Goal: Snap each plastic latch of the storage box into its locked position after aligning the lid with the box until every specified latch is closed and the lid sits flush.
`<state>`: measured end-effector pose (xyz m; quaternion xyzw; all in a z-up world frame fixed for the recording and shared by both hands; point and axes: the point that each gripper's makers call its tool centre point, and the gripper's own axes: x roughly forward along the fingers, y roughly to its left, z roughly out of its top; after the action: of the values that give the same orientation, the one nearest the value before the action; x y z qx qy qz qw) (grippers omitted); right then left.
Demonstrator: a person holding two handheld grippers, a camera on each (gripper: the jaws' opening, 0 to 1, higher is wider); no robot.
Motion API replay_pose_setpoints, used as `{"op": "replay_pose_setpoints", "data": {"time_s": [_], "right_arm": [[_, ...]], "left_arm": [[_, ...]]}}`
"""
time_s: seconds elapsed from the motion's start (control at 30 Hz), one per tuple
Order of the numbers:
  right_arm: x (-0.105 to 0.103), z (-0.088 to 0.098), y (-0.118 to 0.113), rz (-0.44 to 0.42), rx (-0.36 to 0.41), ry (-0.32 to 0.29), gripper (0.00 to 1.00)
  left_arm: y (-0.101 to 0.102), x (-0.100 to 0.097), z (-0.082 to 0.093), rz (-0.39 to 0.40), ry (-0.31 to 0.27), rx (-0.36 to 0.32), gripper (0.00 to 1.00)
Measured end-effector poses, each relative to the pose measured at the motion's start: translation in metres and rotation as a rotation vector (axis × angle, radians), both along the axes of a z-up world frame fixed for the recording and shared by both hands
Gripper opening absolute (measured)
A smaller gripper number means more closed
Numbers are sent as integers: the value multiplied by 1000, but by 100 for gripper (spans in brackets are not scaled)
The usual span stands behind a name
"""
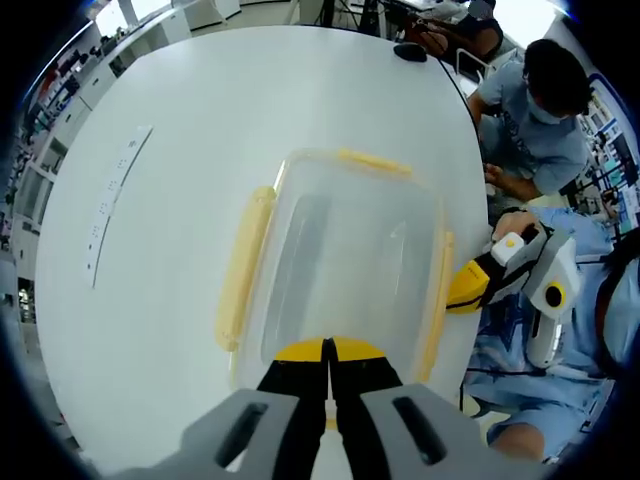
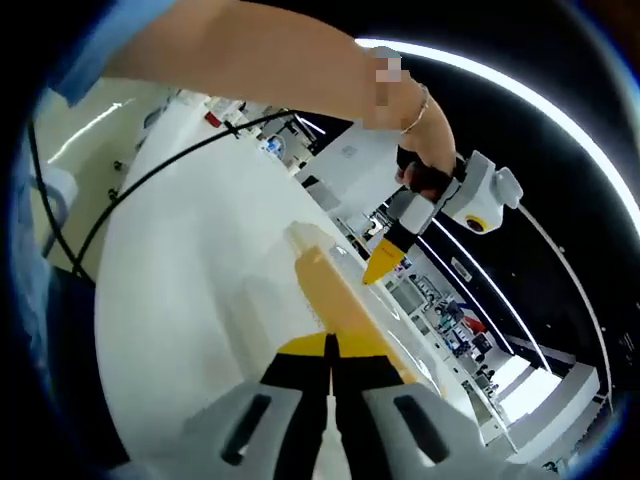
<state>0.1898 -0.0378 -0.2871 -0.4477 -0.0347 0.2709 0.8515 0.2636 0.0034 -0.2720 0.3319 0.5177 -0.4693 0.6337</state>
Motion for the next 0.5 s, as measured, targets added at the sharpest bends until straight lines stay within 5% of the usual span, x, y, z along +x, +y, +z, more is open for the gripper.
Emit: {"op": "replay_pose_setpoints", "data": {"time_s": [0.33,0.5], "right_arm": [[11,-3,-6,-66,-62,53,0],[-3,-8,-33,-82,-83,53,0]], "left_arm": [[-2,-3,-1,-40,-30,85,0],[0,-2,-1,-36,-14,75,0]]}}
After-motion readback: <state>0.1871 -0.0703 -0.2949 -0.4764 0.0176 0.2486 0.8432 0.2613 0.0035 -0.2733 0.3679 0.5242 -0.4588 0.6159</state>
